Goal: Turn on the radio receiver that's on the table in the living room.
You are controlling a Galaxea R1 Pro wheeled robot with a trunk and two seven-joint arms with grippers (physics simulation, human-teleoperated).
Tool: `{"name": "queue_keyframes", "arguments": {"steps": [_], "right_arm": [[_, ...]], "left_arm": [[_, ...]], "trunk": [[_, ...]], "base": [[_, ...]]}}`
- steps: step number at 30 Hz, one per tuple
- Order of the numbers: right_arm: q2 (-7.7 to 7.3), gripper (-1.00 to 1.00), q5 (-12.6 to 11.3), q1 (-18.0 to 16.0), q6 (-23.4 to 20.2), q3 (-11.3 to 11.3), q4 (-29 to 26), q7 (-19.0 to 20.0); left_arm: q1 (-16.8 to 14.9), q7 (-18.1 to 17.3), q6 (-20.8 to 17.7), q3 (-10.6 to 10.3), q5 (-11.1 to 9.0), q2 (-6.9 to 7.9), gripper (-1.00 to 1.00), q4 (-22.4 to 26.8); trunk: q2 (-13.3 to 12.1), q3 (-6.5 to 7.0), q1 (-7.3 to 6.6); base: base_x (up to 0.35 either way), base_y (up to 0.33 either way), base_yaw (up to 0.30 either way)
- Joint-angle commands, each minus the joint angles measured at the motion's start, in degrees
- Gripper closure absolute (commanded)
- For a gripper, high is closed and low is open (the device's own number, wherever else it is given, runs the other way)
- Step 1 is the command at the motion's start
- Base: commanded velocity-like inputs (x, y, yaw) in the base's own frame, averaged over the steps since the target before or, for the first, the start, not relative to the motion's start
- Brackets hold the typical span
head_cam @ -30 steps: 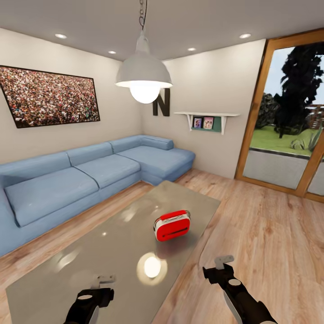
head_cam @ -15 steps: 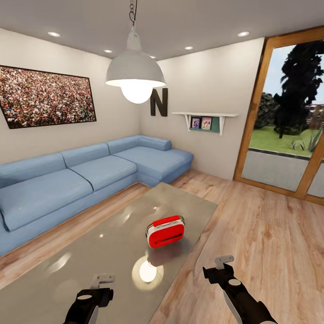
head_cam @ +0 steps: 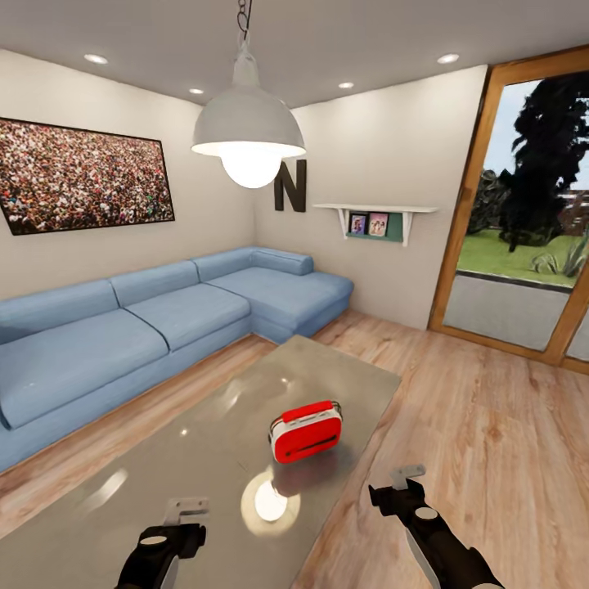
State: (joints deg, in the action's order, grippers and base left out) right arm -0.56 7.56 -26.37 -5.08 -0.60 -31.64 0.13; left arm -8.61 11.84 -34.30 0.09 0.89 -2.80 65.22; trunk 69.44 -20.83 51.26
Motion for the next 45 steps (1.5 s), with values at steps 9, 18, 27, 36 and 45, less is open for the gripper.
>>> {"name": "queue_keyframes", "arguments": {"steps": [9,18,27,36,45], "right_arm": [[0.04,-1.0,0.0,0.0,-0.02,-0.01,0.01,-0.11],[0.04,-1.0,0.0,0.0,-0.02,-0.01,0.0,-0.06],[0.04,-1.0,0.0,0.0,-0.02,-0.01,0.01,-0.04],[0.17,-1.0,0.0,0.0,-0.25,-0.08,0.0,0.27],[0.21,-1.0,0.0,0.0,-0.45,-0.06,0.0,-0.02]], "left_arm": [[0.0,0.01,0.02,0.0,-0.01,-0.02,-1.0,-0.01],[0.0,0.02,0.02,0.0,0.01,-0.02,-1.0,-0.01],[0.0,0.02,0.0,-0.01,-0.01,-0.22,-1.0,-0.01],[0.0,-0.02,0.02,-0.04,-0.07,-0.21,-1.0,-0.01],[0.0,-0.76,0.02,-0.11,-0.67,-0.4,-1.0,-0.01]], "trunk": [[0.0,0.0,0.0],[0.0,0.0,0.0],[0.0,0.0,0.0],[0.0,0.0,0.0],[0.0,0.0,0.0]], "base": [[0.009,0.005,0.233],[0.0,-0.001,0.295],[0.0,-0.262,0.098],[0.0,-0.134,0.001],[0.0,-0.001,0.0]]}}
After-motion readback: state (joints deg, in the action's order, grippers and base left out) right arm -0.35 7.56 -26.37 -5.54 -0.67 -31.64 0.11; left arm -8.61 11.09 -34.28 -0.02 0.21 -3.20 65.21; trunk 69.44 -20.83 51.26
